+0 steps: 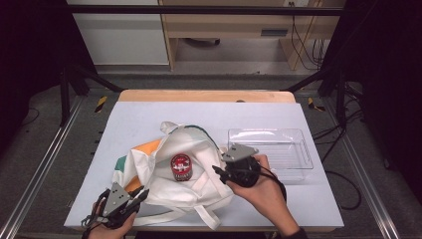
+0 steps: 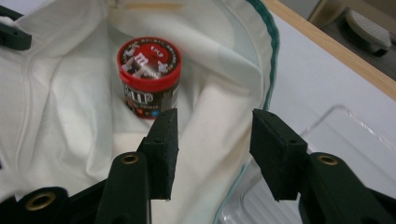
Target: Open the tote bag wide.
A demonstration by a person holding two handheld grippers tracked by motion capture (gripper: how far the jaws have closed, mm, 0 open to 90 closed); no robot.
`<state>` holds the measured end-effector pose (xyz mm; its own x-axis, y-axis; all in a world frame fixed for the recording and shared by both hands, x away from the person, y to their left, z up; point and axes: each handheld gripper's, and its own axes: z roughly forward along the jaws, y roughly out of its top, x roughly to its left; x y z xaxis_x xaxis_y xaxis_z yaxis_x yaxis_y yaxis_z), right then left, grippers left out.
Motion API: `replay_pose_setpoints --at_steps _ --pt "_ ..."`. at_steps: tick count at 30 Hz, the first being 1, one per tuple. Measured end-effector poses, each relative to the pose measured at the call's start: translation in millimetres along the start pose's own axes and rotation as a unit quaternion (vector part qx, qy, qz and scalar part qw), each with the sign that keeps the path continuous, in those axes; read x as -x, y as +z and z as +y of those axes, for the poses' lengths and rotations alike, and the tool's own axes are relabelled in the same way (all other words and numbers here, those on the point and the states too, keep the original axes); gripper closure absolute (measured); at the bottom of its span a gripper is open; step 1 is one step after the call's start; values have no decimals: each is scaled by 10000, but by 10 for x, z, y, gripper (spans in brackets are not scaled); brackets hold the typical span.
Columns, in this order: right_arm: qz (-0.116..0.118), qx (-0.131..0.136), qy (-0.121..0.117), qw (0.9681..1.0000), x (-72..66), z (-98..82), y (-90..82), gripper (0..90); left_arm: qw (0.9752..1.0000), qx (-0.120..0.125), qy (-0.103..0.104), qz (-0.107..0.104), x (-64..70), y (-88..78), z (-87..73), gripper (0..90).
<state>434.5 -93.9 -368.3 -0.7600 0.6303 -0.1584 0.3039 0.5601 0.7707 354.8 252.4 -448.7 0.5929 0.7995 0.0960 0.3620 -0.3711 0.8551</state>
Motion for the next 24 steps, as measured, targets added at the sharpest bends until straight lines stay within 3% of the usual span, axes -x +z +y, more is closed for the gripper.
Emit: replay_pose_setpoints --at_steps 6,11,16,19,24 --pt "138 -293 -188 9993 293 301 391 478 9999 96 -25 63 -3 -12 8 758" --pt "223 -542 -143 9982 480 394 718 444 9997 176 -61 132 -17 -30 9 720" --pt "425 -644 113 9970 572 385 933 410 9998 185 -59 100 -12 -28 11 711" --pt "436 -792 129 9958 597 359 1024 411 9998 191 -69 86 -8 -21 13 707" --pt "644 -868 212 9939 600 350 1120 431 9998 180 -80 55 -6 -13 13 707"
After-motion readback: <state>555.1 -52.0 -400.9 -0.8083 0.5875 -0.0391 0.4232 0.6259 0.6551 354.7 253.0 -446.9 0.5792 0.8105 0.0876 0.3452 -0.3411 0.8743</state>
